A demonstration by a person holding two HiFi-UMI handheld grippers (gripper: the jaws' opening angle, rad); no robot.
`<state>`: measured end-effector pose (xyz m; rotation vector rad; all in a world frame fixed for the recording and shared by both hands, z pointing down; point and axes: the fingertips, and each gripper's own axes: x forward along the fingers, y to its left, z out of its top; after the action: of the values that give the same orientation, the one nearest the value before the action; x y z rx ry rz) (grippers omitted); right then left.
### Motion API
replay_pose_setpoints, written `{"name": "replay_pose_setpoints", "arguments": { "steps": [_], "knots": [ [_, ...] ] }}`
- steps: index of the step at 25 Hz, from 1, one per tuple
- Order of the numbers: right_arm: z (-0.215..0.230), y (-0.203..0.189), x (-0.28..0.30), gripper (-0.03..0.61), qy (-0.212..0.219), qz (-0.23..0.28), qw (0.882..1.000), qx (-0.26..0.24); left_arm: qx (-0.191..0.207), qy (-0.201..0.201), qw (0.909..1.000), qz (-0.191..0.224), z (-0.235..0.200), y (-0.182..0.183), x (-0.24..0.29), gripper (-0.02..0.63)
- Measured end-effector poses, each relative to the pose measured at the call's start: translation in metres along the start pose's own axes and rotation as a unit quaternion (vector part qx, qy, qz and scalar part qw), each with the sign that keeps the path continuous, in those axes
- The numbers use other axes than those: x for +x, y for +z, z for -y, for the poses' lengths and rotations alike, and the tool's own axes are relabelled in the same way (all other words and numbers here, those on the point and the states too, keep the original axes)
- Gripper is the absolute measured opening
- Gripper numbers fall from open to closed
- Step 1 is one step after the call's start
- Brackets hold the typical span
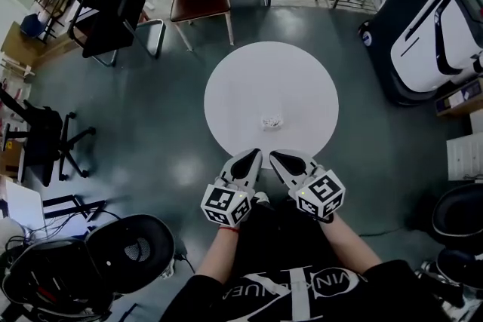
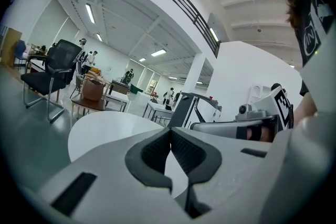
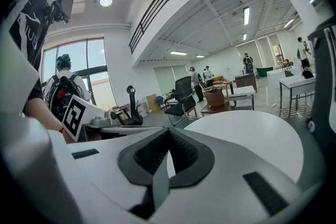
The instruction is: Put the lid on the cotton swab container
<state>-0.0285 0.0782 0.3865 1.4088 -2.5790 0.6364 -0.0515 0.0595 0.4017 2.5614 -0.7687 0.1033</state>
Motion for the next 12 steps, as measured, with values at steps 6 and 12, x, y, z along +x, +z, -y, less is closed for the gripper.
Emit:
{"name": "replay_pose_setpoints", "arguments": {
  "steps": [6, 12],
  "knots": [
    [0.009, -0.006, 0.005, 0.002, -0.001, -0.005, 1.0, 0.007, -0.011, 0.0, 0.9999, -0.005, -0.004, -0.007, 0.008, 0.008],
    [0.02, -0.007, 0.021, 0.002, 0.015, -0.021, 1.0, 0.008, -0.012, 0.007, 0.9997, -0.019, -0.014, -0.011, 0.018, 0.008]
  ]
}}
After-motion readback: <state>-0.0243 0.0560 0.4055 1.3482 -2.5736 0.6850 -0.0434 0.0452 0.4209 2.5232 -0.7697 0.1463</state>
